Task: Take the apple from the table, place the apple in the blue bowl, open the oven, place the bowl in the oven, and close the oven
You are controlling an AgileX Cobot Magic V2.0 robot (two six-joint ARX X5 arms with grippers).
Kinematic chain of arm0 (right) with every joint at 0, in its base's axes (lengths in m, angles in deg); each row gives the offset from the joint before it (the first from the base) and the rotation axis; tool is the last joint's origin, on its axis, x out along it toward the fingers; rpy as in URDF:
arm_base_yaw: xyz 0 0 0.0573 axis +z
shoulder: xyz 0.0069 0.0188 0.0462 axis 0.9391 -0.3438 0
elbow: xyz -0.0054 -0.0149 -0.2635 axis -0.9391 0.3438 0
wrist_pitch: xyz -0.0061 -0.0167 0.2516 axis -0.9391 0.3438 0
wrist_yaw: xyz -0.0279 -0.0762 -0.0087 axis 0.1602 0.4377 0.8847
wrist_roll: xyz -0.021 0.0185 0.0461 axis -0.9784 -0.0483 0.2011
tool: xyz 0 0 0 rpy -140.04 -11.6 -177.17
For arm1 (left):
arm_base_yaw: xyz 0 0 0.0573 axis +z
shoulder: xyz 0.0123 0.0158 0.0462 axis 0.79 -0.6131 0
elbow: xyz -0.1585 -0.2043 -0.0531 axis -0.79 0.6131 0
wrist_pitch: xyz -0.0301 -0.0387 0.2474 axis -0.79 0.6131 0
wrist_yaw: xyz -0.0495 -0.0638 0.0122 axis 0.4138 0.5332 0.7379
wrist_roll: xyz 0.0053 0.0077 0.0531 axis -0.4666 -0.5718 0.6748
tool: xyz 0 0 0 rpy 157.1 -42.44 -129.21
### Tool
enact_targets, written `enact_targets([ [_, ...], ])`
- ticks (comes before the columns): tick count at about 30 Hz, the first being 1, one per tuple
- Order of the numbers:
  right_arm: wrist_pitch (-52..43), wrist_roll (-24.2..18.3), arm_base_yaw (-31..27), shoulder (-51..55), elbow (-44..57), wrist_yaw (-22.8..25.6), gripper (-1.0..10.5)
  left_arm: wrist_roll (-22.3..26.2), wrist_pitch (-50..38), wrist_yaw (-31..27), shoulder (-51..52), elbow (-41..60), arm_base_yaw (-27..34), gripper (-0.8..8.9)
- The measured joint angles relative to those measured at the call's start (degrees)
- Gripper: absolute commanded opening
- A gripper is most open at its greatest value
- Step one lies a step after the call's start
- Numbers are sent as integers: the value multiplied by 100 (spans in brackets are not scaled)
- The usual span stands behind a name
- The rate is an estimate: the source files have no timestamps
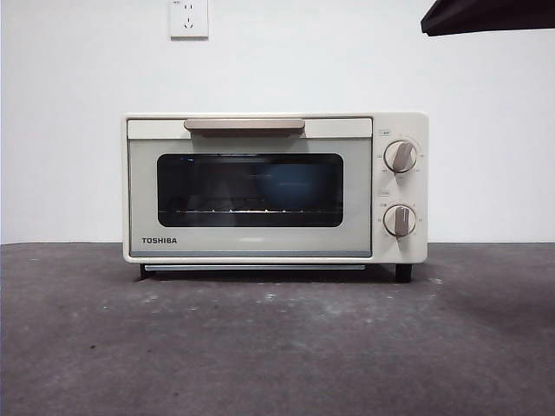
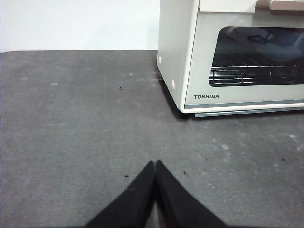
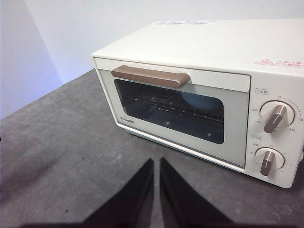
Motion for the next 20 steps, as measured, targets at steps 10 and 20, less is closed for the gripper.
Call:
enact_targets([
  [10, 2, 0, 0, 0, 0, 0, 5, -66, -2, 0, 0, 0, 0, 8],
  [20, 0, 0, 0, 0, 0, 11, 5, -66, -2, 0, 0, 0, 0, 8],
])
